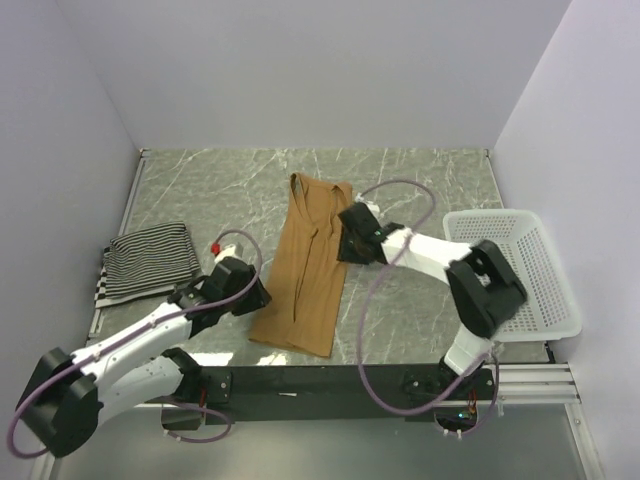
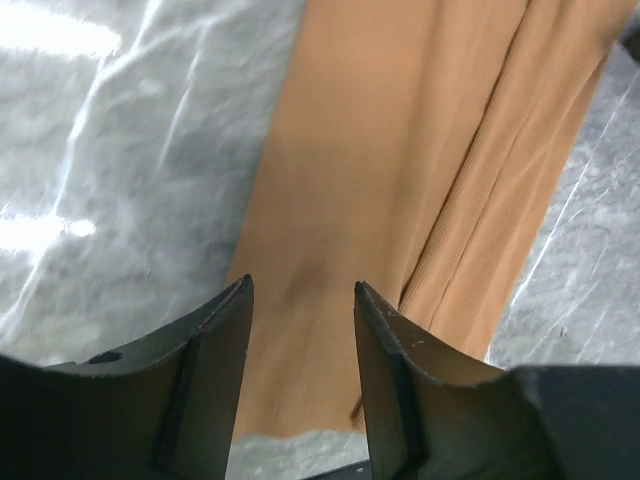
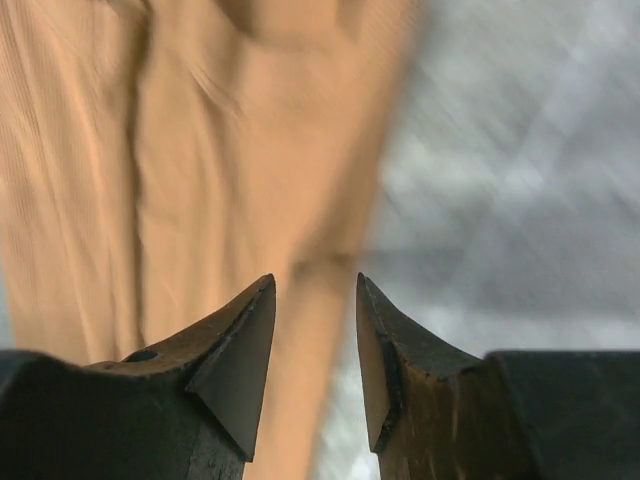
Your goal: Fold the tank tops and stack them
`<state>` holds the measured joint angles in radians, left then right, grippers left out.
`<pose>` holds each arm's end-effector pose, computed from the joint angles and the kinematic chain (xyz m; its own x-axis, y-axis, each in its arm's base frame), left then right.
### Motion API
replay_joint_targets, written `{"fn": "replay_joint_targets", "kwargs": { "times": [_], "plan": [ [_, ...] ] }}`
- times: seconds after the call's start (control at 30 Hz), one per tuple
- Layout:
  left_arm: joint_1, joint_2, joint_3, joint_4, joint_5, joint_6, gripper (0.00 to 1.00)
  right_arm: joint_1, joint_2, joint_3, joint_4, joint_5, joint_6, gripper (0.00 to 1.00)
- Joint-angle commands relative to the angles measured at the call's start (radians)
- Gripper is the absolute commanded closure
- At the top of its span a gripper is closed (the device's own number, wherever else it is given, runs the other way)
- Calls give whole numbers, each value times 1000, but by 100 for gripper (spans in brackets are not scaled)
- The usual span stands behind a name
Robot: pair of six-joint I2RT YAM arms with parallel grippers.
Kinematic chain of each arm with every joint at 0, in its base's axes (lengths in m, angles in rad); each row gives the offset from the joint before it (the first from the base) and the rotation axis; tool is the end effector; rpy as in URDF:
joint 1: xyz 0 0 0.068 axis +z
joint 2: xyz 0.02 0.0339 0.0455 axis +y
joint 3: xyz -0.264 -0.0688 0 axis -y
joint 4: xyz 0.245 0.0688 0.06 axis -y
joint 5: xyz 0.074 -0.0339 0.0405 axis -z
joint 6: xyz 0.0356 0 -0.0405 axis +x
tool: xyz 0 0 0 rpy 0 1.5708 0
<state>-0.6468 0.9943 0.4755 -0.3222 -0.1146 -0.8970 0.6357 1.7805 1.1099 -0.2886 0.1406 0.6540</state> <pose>0.1553 -0.1122 0.1839 -0.7914 -0.3752 -0.4826 -0.1292 0.8743 -0.4678 0.2982 0.2138 0.1770 -0.8411 0.1279 -0.5255 -0.0144 0.9660 0.2582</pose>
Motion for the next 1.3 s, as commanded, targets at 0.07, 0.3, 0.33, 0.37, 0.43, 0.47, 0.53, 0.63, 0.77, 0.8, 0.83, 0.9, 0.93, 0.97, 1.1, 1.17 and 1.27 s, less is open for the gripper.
{"fn": "replay_joint_targets", "kwargs": {
  "times": [0.07, 0.3, 0.33, 0.37, 0.43, 0.47, 0.53, 0.63, 0.77, 0.8, 0.83, 0.9, 0.93, 0.97, 1.1, 1.17, 1.27],
  "plan": [
    [1, -127, -49, -139, -108, -188, 50, 54, -295, -253, 26, 18, 94, 54],
    [-22, -200, -120, -196, -152, -322, 50, 203, -524, -554, 106, -139, 281, 51],
    [-25, -191, -135, -186, -133, -324, 50, 220, -542, -599, 111, -168, 309, 51],
    [-31, -165, -143, -172, -119, -329, 50, 243, -576, -616, 124, -173, 359, 48],
    [-43, -138, -153, -158, -105, -350, 49, 301, -602, -659, 146, -193, 412, 48],
    [-65, -129, -153, -158, -108, -356, 49, 321, -618, -668, 160, -191, 459, 47],
    [-94, -121, -149, -176, -137, -391, 48, 381, -635, -685, 164, -173, 525, 46],
    [-129, -123, -159, -164, -132, -411, 49, 436, -641, -699, 169, -162, 570, 45],
    [-187, -74, -173, -127, -109, -427, 53, 479, -629, -699, 121, -147, 596, 45],
    [-204, -48, -175, -121, -105, -434, 56, 487, -621, -702, 121, -153, 601, 45],
    [-221, -34, -178, -117, -106, -454, 57, 495, -612, -703, 123, -156, 605, 46],
    [-275, 1, -179, -100, -108, -473, 60, 519, -572, -699, 140, -162, 613, 47],
    [-290, 10, -176, -94, -106, -485, 62, 528, -554, -682, 138, -159, 612, 48],
    [-313, 20, -176, -91, -105, -488, 64, 539, -525, -674, 126, -156, 607, 50],
    [-362, 56, -164, -57, -91, -502, 71, 538, -526, -679, 77, -142, 596, 66],
    [-399, 75, -152, -43, -85, -517, 73, 536, -579, -696, 19, -104, 593, 76],
    [-456, 98, -130, -14, -77, -543, 76, 527, -671, -716, -76, -58, 595, 79]
  ]
}}
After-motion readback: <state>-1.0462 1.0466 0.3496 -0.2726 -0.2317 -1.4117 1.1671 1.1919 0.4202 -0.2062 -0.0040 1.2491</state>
